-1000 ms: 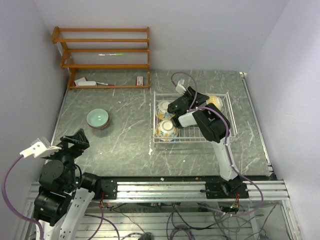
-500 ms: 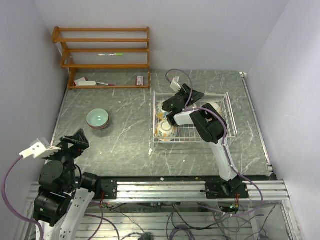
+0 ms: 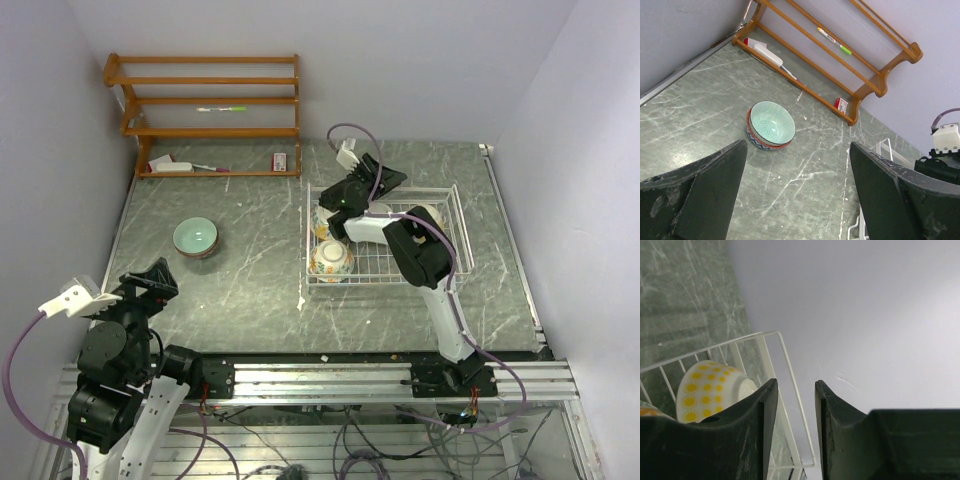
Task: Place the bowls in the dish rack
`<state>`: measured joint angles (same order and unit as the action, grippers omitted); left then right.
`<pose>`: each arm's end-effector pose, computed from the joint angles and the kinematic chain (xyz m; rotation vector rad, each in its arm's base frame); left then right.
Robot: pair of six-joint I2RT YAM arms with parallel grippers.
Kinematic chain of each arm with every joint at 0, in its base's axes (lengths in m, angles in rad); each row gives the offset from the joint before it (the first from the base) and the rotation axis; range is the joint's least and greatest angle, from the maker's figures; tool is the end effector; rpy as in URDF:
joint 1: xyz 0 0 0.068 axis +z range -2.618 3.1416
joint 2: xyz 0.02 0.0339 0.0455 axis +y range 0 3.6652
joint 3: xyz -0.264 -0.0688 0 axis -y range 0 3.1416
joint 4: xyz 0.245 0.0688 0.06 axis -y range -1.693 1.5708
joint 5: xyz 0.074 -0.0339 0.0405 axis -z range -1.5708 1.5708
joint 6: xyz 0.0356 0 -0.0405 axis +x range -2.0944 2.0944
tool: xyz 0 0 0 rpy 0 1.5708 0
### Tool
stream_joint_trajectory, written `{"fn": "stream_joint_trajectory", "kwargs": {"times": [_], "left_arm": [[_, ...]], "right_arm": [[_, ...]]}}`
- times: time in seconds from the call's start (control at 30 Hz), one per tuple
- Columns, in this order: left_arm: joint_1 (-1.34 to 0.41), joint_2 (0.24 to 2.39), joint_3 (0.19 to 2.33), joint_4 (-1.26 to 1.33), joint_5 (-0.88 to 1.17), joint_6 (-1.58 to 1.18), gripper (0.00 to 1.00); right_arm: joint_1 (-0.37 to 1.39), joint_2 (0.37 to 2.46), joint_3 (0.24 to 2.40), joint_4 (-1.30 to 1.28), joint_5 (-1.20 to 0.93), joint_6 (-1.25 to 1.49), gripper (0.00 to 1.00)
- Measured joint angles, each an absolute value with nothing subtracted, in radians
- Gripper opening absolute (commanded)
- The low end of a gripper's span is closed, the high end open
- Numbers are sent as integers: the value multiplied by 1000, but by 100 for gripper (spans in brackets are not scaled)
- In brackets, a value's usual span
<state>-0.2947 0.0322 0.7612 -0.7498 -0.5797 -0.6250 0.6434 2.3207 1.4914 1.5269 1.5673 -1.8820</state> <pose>0.0082 0.0179 0.3278 -0.6924 1.4358 -0.2562 0.3946 0.2514 0.2141 -0.2370 1.8147 -1.5951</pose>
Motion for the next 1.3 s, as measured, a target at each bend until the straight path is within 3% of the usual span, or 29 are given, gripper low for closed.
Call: {"fn": "stream_joint_trajectory", "kwargs": {"times": [0.6, 0.97, 1.3], "left_arm": [[-295, 26, 761, -751, -580, -625, 95], [-295, 24, 761, -752, -582, -626, 95], [-295, 22, 761, -752, -585, -629, 95]], "right_arm": [[757, 2232, 1659, 1526, 1567, -2049, 35], [839, 2061, 1705, 1526, 1567, -2049, 35], [1007, 1951, 1722, 1526, 1567, -2049, 35]]}}
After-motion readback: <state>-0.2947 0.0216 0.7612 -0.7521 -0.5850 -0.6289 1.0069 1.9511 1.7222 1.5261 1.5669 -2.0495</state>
